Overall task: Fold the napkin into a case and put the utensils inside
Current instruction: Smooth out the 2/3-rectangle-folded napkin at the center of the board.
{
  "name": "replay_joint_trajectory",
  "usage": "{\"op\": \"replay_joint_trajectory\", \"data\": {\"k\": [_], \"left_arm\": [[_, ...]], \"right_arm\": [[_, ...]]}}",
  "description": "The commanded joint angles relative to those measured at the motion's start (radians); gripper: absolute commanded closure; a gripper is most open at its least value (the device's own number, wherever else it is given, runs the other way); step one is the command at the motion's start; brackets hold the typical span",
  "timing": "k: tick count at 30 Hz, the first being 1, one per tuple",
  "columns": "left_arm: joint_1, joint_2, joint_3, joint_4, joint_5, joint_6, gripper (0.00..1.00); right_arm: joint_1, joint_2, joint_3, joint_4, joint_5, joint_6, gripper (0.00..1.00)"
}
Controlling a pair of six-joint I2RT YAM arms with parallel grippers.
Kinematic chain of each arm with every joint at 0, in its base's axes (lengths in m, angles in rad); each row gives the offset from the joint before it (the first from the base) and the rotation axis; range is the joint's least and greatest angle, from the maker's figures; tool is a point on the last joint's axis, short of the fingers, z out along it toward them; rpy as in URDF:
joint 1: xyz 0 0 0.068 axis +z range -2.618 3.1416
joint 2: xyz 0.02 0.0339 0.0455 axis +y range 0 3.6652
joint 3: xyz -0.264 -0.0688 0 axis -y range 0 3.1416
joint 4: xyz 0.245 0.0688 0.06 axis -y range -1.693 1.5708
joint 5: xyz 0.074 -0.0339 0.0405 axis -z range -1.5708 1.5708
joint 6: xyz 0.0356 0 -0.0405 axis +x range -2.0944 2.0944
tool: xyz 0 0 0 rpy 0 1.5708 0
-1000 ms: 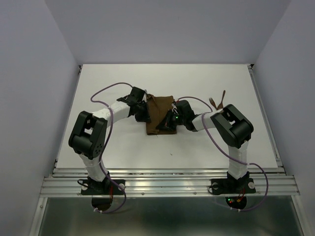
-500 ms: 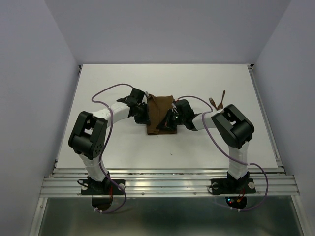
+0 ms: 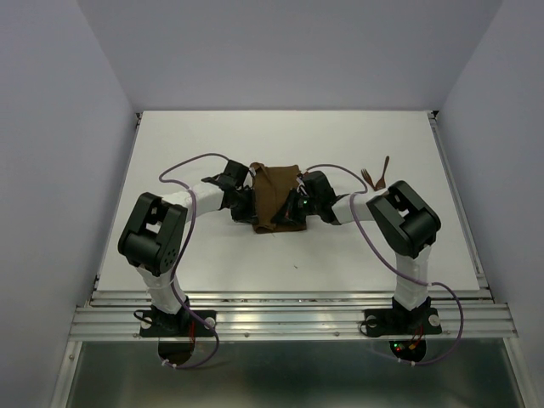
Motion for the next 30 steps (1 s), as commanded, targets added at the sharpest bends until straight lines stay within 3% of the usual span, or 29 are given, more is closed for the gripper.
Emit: {"op": "replay_joint_trajectory", "data": {"k": [1, 6, 11, 15, 21, 24, 30], "left_arm": [[-0.002, 0.013, -0.037, 0.034, 0.022, 0.009, 1.00], [-0.002, -0.008, -0.052, 0.046, 0.030, 0.000, 1.00], [-0.002, -0.016, -0.061, 0.051, 0.050, -0.009, 1.00], [-0.004, -0.025, -0.066, 0.056, 0.063, -0.018, 1.00], [-0.014, -0.037, -0.080, 0.060, 0.093, -0.032, 1.00], [-0.019, -0.045, -0.086, 0.060, 0.091, -0.043, 1.00], [-0.027, -0.060, -0.087, 0.060, 0.093, -0.057, 1.00]], "right_arm": [[0.002, -0.035, 0.029, -0.086, 0.068, -0.051, 0.96], [0.011, -0.119, 0.050, -0.181, 0.158, -0.106, 0.59], [0.044, -0.187, 0.072, -0.240, 0.226, -0.137, 0.53], [0.070, -0.213, 0.072, -0.255, 0.255, -0.134, 0.57], [0.097, -0.179, 0.069, -0.208, 0.171, -0.112, 0.86], [0.097, -0.158, 0.061, -0.173, 0.128, -0.102, 0.93], [0.097, -0.139, 0.041, -0.134, 0.059, -0.091, 0.96]]}}
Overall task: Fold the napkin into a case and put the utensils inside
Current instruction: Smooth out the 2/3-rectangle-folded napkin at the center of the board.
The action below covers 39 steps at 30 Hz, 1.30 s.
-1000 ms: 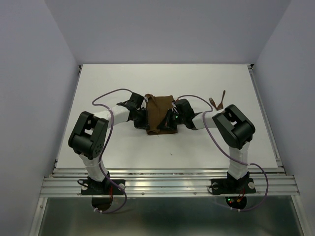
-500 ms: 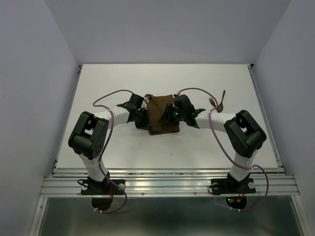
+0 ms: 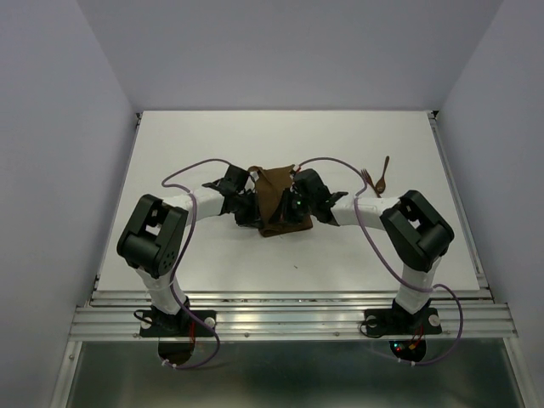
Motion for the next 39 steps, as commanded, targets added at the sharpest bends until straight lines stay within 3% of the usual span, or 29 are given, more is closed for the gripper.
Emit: {"op": "replay_joint_trajectory", "data": {"k": [1, 18, 25, 39], "left_arm": [[-0.016, -0.046, -0.022, -0.031, 0.004, -0.008, 1.00], [-0.026, -0.066, -0.012, -0.035, 0.000, -0.022, 1.00], [-0.025, -0.107, 0.083, -0.104, -0.013, 0.008, 1.00], [-0.003, 0.012, 0.278, -0.222, -0.267, 0.034, 1.00]], "right_arm": [[0.005, 0.011, -0.001, 0.075, -0.066, 0.002, 0.97], [0.032, 0.141, -0.044, 0.041, -0.097, -0.048, 0.98], [0.032, 0.129, -0.035, 0.006, -0.054, -0.066, 0.99], [0.032, 0.088, -0.039, -0.031, -0.015, -0.081, 0.99]]}}
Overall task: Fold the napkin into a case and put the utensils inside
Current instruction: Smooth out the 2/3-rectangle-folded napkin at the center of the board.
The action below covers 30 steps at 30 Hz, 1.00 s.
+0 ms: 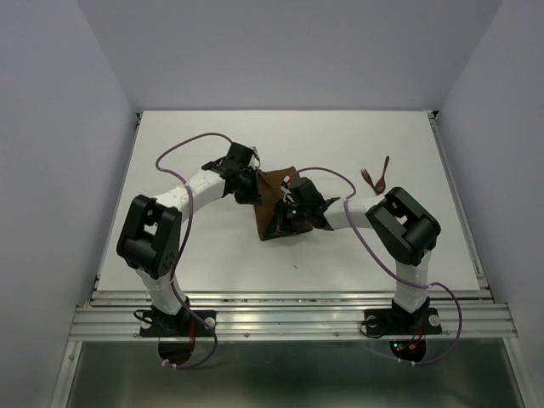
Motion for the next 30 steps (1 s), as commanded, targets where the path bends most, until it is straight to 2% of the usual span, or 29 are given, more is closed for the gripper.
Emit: {"op": "replay_joint_trajectory", "data": {"k": [1, 11, 18, 23, 26, 30], "left_arm": [[0.006, 0.042, 0.051, -0.037, -0.102, 0.018, 1.00], [0.003, 0.178, 0.067, 0.031, -0.053, 0.015, 1.00], [0.018, 0.044, 0.140, -0.032, -0.077, 0.027, 1.00], [0.110, 0.023, 0.199, -0.080, -0.120, 0.015, 1.00], [0.177, 0.043, 0.180, -0.091, -0.131, 0.003, 1.00], [0.210, 0.076, 0.151, -0.086, -0.174, -0.006, 1.00]], "right_arm": [[0.006, -0.019, -0.026, -0.092, 0.082, -0.050, 0.99], [0.006, -0.045, -0.046, -0.135, 0.075, -0.087, 0.99], [0.006, -0.090, -0.058, -0.191, 0.071, -0.132, 0.99], [0.006, -0.110, -0.058, -0.215, 0.075, -0.149, 0.99], [0.006, -0.111, -0.057, -0.216, 0.077, -0.152, 0.99], [0.006, -0.114, -0.055, -0.216, 0.077, -0.150, 0.99]]}}
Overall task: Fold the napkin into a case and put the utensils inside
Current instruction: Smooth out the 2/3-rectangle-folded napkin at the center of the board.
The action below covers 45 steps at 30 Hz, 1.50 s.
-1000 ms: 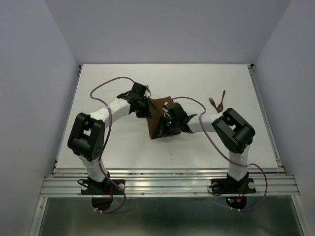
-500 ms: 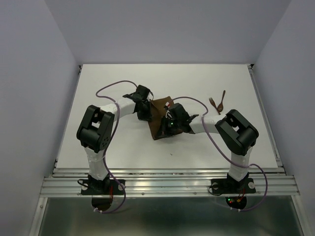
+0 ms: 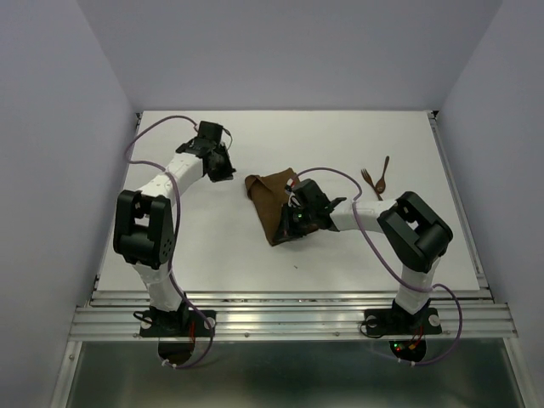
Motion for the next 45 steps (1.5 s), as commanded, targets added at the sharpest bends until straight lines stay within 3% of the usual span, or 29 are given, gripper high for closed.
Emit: {"op": "replay_joint_trajectory", "data": {"k": [1, 15, 45], "left_arm": [[0.017, 0.027, -0.021, -0.034, -0.037, -0.004, 1.00], [-0.007, 0.208, 0.078, -0.022, 0.018, -0.010, 1.00], [-0.078, 0.275, 0.199, -0.002, 0.086, -0.015, 1.00]], "right_arm": [[0.006, -0.023, -0.016, -0.064, 0.040, -0.035, 0.99], [0.006, -0.020, -0.013, -0.064, 0.042, -0.031, 0.99], [0.006, -0.009, -0.007, -0.067, 0.033, -0.035, 0.99]]}}
